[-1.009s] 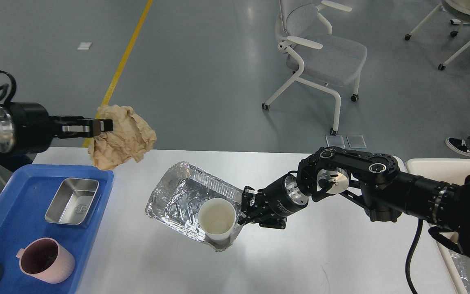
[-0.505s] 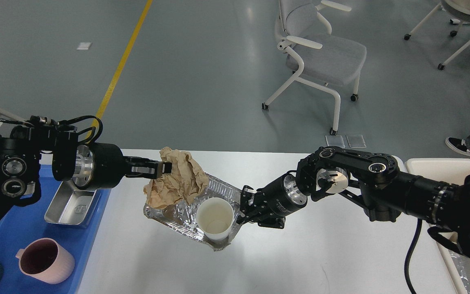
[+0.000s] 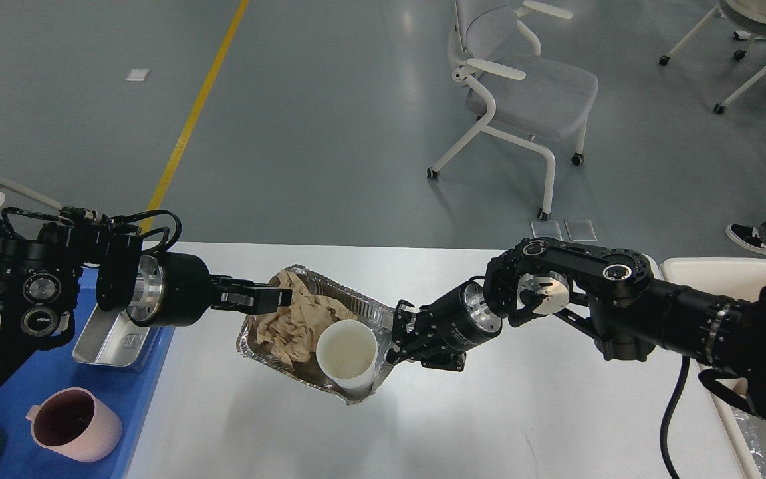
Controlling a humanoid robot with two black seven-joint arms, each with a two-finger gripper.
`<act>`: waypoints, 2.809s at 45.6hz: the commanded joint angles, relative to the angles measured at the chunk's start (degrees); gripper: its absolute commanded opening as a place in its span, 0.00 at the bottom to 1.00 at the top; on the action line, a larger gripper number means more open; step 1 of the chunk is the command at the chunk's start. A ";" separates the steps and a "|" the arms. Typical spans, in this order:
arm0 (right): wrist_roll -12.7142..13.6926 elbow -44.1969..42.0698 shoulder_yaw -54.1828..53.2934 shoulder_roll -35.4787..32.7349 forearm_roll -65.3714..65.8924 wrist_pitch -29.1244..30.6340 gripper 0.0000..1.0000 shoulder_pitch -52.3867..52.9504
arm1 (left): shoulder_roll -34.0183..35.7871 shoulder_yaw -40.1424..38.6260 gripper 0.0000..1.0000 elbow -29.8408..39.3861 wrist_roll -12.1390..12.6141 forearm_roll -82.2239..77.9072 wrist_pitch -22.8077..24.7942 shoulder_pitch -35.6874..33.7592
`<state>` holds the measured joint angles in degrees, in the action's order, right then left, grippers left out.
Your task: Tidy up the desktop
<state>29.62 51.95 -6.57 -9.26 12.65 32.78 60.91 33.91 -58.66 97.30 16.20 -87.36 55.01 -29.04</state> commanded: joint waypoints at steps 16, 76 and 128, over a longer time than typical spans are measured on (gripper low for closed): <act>0.09 -0.18 0.07 -0.23 -0.08 0.09 0.00 -0.70 | -2.09 -11.11 0.83 -2.37 -0.47 12.02 -7.18 1.88; 0.18 -0.79 -33.41 -36.17 -8.52 -2.28 0.00 -20.12 | -20.45 -37.66 0.97 -24.26 -0.73 64.95 -25.91 27.20; -3.69 -45.97 -36.49 -31.52 -20.47 -3.16 0.95 -31.64 | -26.00 -36.78 0.97 -33.22 -1.96 65.30 -33.12 18.58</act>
<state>25.92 6.13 -43.11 -40.93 -7.83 29.74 29.28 7.90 -95.65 64.72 14.24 -22.12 21.95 -9.92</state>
